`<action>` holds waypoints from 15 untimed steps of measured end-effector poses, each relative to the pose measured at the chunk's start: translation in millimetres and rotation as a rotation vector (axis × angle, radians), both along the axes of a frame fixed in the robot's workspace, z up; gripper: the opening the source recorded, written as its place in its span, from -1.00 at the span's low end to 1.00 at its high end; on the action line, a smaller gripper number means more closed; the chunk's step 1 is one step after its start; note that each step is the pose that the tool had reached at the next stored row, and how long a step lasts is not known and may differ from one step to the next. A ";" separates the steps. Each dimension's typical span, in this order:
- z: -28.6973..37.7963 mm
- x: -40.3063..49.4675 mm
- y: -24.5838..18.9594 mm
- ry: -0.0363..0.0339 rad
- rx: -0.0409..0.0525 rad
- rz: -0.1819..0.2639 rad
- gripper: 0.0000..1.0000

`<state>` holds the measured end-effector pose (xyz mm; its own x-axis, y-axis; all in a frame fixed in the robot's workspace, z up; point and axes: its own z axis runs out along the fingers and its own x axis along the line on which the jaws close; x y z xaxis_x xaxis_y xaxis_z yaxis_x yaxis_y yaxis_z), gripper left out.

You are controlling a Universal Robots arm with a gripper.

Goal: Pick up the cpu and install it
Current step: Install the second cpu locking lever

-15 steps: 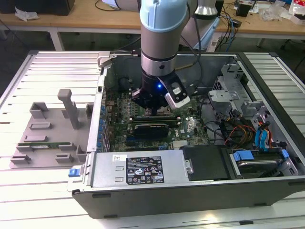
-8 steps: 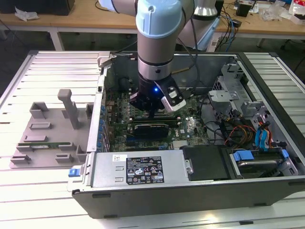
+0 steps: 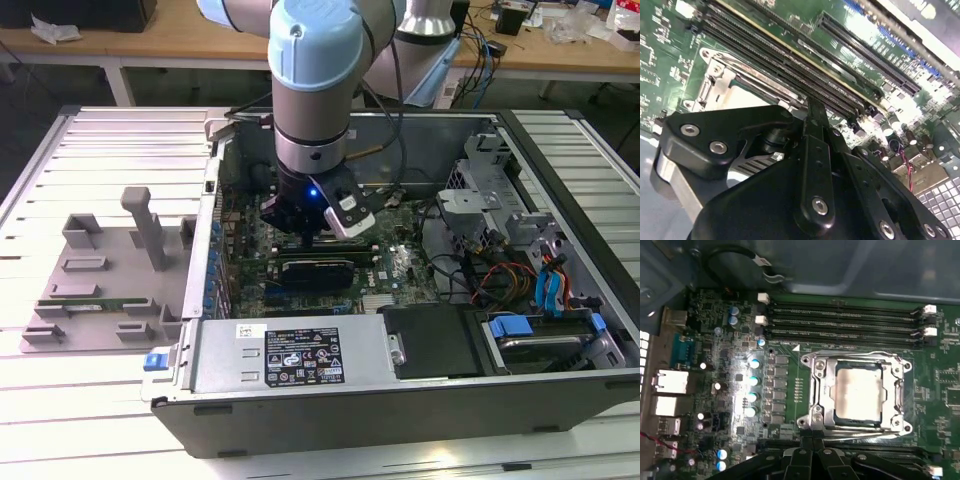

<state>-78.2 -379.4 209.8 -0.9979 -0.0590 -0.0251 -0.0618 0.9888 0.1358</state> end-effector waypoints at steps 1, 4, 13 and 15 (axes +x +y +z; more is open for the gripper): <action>-0.8 -1.0 0.0 0.0001 0.0068 0.000 -0.79; -10.1 -4.4 1.2 -0.0005 0.0360 0.001 -0.79; 3.0 2.5 7.5 0.0031 -0.0113 0.002 -0.79; 3.0 7.6 12.4 0.0090 -0.0221 0.002 -0.79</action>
